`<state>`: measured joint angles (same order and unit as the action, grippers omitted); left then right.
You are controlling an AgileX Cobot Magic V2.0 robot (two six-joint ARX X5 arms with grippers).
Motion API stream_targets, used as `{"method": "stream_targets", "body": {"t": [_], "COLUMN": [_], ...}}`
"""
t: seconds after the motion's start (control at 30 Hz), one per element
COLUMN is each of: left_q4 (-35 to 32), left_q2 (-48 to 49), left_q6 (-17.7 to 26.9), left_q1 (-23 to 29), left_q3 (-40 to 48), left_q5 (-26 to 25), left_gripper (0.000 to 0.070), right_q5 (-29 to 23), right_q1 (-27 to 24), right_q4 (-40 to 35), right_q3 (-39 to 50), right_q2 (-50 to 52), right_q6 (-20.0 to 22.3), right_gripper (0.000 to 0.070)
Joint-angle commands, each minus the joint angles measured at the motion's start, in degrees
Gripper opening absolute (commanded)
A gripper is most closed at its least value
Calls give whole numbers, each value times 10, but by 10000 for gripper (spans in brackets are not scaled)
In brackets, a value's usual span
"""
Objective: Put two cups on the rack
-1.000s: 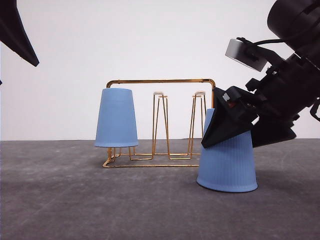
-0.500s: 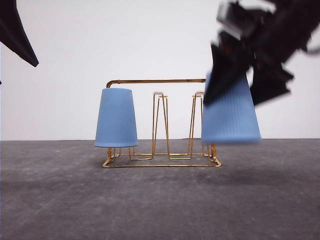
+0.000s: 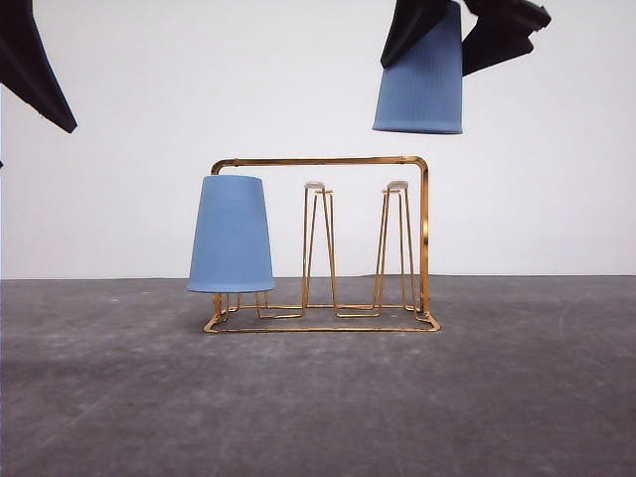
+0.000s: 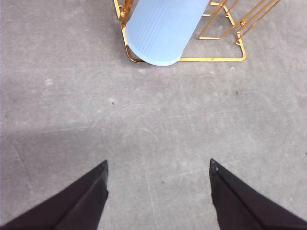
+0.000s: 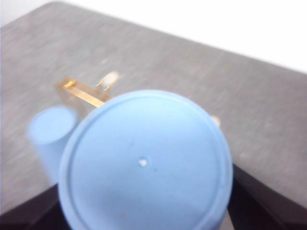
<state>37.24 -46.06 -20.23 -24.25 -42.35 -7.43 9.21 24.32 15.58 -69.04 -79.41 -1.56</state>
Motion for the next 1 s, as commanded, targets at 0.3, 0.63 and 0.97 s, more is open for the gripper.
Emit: {"method": "stream_targets", "body": {"t": [0.3, 0.63, 0.97], "left_q4": [-4, -6, -6], "left_q2": [-3, -3, -3], "left_q6": [0, 0, 0], "left_q1": [-3, -3, -3], "left_q3": [-5, -5, -5], "left_q5": [2, 2, 1], "left_gripper": [382, 382, 382], "right_q5": [-2, -3, -4], "right_q1": [3, 6, 6], "right_q4": [-47, -57, -39], "right_q3": [-7, -7, -7], "right_q2": [-136, -148, -150], "right_q6": [11, 9, 5], "right_gripper": [383, 383, 384]}}
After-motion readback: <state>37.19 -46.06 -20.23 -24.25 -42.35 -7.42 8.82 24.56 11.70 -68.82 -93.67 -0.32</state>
